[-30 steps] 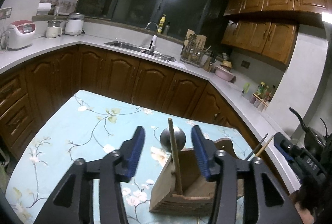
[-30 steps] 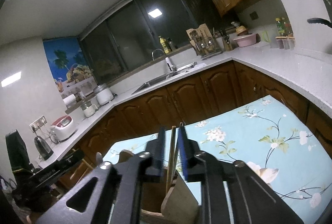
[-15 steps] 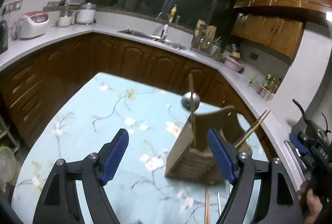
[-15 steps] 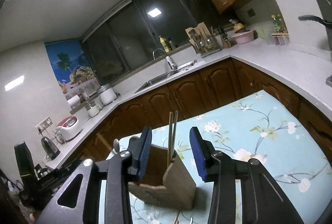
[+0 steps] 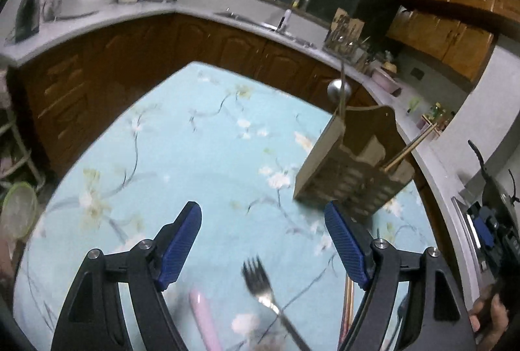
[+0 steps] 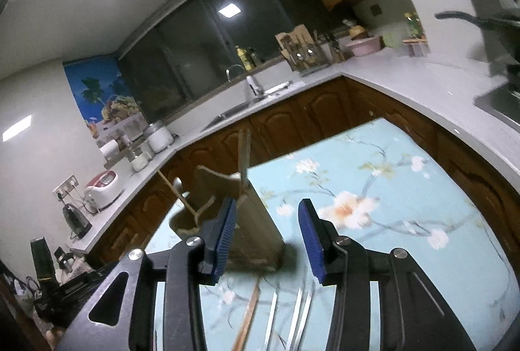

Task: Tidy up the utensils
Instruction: 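Lower the chopstick into the holder and open the left tool, then move the open left tool back over the silver fork on the table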

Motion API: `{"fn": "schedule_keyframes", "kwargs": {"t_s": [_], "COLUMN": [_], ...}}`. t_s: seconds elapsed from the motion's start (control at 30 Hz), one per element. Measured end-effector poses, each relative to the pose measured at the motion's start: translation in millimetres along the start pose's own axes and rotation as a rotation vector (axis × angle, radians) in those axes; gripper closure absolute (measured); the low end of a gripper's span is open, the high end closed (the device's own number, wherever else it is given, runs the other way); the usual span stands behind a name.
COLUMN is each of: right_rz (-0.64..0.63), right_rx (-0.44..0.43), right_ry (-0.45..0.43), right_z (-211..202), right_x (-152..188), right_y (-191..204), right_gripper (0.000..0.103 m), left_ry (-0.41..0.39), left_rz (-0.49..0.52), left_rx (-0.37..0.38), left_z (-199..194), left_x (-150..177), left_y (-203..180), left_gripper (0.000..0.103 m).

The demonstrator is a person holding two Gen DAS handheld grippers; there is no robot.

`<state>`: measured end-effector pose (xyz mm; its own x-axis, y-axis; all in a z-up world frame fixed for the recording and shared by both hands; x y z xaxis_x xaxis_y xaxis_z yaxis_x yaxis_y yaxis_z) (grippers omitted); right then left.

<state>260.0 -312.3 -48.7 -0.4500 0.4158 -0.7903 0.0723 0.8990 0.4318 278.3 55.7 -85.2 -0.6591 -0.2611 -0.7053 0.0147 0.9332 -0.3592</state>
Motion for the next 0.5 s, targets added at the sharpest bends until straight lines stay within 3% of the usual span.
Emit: {"fn": "schedule_keyframes", "kwargs": {"t_s": [0.5], "right_rz": [0.041], "right_rx": [0.076], "right_ry": [0.073], "right_z": [-48], "right_x": [56], "right_y": [-34], "right_gripper": [0.06], "left_ry": [0.078], "left_rz": [-0.002], "left_rx": [-0.021], "left_z": [-33], "left_x": [39], "left_y": [8], "left_gripper": [0.025]}}
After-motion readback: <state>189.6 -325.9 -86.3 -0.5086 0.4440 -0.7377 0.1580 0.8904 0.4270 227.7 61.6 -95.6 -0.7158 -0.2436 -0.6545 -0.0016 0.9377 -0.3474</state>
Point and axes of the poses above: each gripper's, at about its wrist camera, not at the fingertips, and z roughly the way its jaws point, y to its left, x to its underside, the point moved 7 cm from there along z, roughly the way its jaws point, and after that the axes turned 2 degrees about z, right-handed, at the moved point
